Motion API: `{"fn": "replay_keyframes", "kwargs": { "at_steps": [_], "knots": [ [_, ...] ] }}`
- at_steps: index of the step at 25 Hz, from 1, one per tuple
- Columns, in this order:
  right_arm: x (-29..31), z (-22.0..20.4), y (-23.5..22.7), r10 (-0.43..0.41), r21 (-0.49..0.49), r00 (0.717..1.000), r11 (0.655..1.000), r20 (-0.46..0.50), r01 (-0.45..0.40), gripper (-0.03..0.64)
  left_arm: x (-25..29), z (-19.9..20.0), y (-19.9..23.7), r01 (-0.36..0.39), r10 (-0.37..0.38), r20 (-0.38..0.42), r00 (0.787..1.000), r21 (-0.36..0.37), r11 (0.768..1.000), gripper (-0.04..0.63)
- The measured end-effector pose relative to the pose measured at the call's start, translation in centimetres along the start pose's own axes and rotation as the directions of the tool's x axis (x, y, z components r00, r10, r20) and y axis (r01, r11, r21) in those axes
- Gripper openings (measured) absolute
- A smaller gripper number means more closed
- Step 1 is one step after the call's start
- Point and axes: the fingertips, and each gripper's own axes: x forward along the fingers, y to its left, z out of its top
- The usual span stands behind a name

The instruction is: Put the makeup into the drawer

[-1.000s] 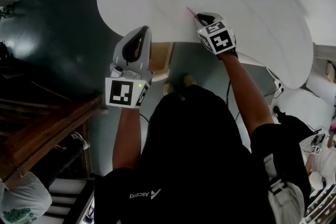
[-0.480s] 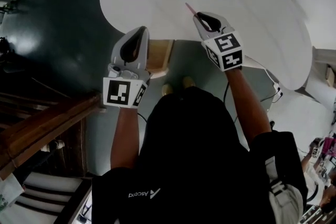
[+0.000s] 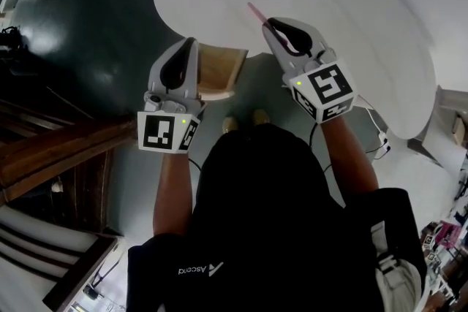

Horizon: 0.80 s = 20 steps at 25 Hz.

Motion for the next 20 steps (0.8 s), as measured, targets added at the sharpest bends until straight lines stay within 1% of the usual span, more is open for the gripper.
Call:
{"fn": "replay_keyframes", "kwargs": {
  "at_steps": [5, 12, 16, 20],
  "knots": [
    [0.1, 2.1, 3.1, 0.099, -0.021, 0.993, 0.995, 0.056, -0.098, 0.051, -2.4, 0.5, 1.0, -0.070, 0.070, 0.006, 0.998, 0.005, 0.998, 0.009],
    [0.1, 3.8, 6.5, 0.206, -0.073, 0.974, 0.977, 0.091, -0.200, 0.051, -5.1, 1.1, 1.6, -0.142, 0.142, 0.011, 0.990, 0.016, 0.990, 0.009],
    [0.1, 4.7, 7.4, 0.251, -0.100, 0.963, 0.965, 0.094, -0.242, 0.051, -5.7, 1.5, 1.6, -0.170, 0.169, 0.014, 0.985, 0.017, 0.985, 0.009],
    [2.6, 4.3, 11.5, 0.307, -0.112, 0.950, 0.948, 0.056, -0.299, 0.051, -8.3, 0.9, 4.3, -0.192, 0.192, 0.011, 0.981, 0.014, 0.981, 0.009]
  ]
}}
